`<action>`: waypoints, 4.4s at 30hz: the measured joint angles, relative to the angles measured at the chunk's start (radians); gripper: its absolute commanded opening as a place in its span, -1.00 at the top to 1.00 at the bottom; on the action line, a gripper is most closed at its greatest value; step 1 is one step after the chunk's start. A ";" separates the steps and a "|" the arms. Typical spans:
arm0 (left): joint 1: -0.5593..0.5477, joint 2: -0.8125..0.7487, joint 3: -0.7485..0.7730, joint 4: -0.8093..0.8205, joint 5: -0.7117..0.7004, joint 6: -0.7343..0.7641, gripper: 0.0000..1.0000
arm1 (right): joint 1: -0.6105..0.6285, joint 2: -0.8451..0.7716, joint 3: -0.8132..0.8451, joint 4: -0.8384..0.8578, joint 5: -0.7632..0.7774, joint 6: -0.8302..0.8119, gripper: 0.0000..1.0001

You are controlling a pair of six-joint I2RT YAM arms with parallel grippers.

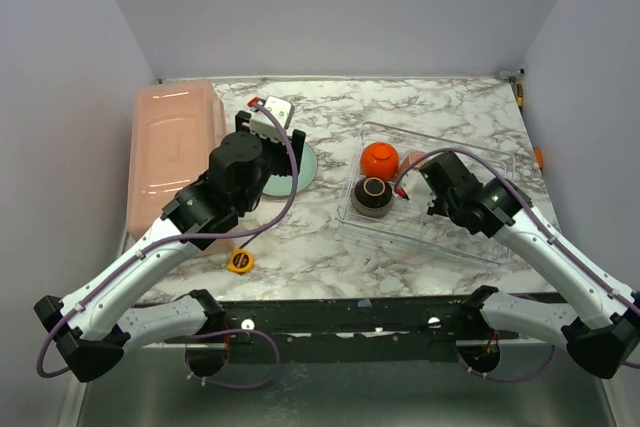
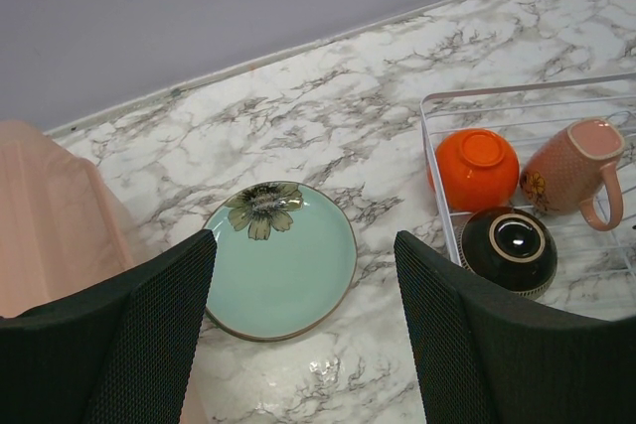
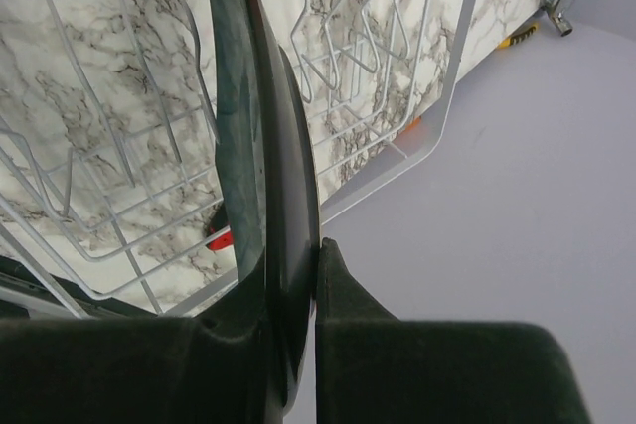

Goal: Load the mixed dishes into the dish rack

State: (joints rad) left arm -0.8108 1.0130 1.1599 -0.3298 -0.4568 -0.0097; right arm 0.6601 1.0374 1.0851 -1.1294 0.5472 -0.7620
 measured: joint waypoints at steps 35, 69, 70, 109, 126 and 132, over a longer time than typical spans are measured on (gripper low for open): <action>0.000 0.001 -0.007 0.008 -0.001 0.000 -0.46 | 0.015 0.126 -0.026 0.172 0.148 -0.077 -0.30; 0.000 0.032 -0.007 0.014 -0.001 0.000 -0.46 | -0.045 0.023 -0.158 0.361 0.126 -0.099 -0.40; 0.000 0.032 -0.007 0.014 -0.001 0.000 -0.46 | -0.045 0.024 -0.172 0.364 0.115 -0.099 -0.37; 0.000 0.056 -0.011 0.014 -0.001 0.000 -0.46 | -0.040 -0.014 -0.016 0.182 0.001 -0.103 1.00; 0.000 0.055 -0.011 0.014 0.000 0.000 -0.46 | -0.040 -0.006 0.141 0.171 0.018 0.074 1.00; -0.001 0.056 -0.011 0.013 0.000 -0.001 -0.46 | -0.040 0.002 0.141 0.222 0.015 0.249 1.00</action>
State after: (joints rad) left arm -0.8116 1.0687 1.1488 -0.3164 -0.4564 -0.0105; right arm 0.6205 1.0389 1.2259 -0.9073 0.5625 -0.5125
